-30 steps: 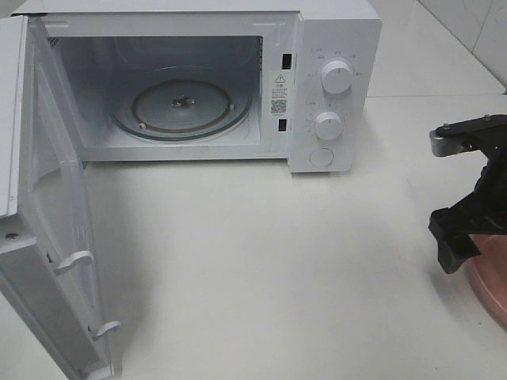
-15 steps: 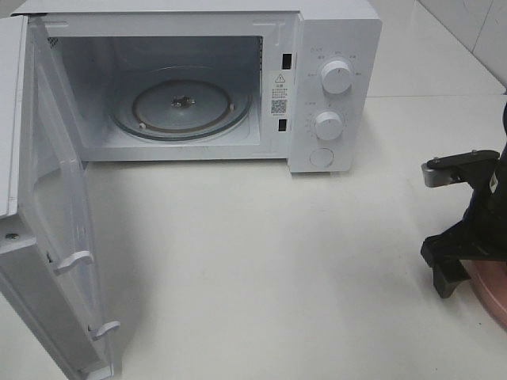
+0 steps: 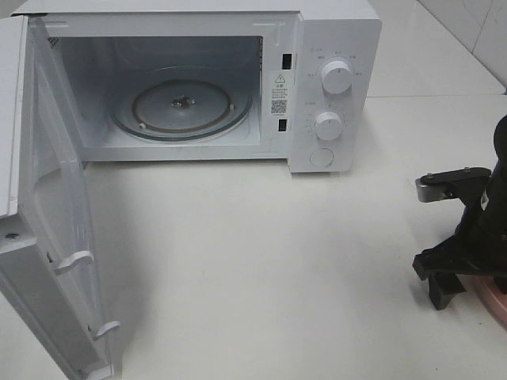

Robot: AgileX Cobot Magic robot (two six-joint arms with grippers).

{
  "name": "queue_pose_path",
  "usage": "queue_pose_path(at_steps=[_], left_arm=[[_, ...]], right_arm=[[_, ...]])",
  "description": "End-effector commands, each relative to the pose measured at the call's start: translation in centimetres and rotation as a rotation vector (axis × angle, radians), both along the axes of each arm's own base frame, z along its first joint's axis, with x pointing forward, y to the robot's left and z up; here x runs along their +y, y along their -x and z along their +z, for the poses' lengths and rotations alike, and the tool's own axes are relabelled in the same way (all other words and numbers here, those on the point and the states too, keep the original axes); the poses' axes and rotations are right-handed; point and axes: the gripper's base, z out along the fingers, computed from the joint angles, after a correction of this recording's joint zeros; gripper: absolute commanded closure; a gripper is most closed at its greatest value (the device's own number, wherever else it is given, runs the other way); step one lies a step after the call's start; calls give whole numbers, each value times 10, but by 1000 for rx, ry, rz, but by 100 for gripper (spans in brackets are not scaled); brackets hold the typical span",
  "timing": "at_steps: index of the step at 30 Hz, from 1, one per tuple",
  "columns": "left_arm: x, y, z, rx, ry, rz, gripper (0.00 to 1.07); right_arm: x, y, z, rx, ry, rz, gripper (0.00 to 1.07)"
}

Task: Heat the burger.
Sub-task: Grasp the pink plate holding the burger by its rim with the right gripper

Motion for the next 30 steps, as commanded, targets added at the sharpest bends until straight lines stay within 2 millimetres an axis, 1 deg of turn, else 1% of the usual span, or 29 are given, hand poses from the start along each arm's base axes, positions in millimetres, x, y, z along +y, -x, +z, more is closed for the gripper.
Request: queue_pose_path(at_steps=[1, 2, 3, 4, 5, 6, 7, 8, 9, 10, 11, 12, 22, 30], left_arm=[[0, 2, 0, -22, 2, -5, 7], [0, 2, 0, -22, 2, -5, 7], [0, 2, 0, -22, 2, -5, 7], [0, 2, 0, -22, 2, -5, 7], [0, 2, 0, -22, 2, -5, 7], [0, 2, 0, -22, 2, -5, 7], [0, 2, 0, -22, 2, -5, 7], [0, 2, 0, -22, 2, -5, 7], [0, 2, 0, -22, 2, -5, 7], [0, 2, 0, -22, 2, -5, 7], [0, 2, 0, -22, 2, -5, 7], [0, 2, 0, -22, 2, -5, 7], [0, 2, 0, -22, 2, -5, 7], [0, 2, 0, -22, 2, -5, 7]], right_arm=[[-3, 2, -8, 18, 14, -30, 45], [-3, 2, -8, 18, 14, -30, 45], [-3, 2, -8, 17, 14, -33, 51], [-3, 2, -8, 17, 14, -33, 51], [-3, 2, -8, 16, 15, -48, 65], [-3, 2, -8, 15, 17, -51, 73], [-3, 2, -8, 15, 17, -51, 73], [-3, 2, -8, 15, 20, -45, 87], [-3, 2, -8, 17, 20, -45, 94], [-3, 2, -8, 17, 20, -45, 94], [-3, 2, -8, 19, 21, -44, 105], [-3, 2, -8, 20, 23, -43, 107], [-1, 3, -7, 21, 49, -40, 107], [8, 3, 3, -48, 144, -14, 107]])
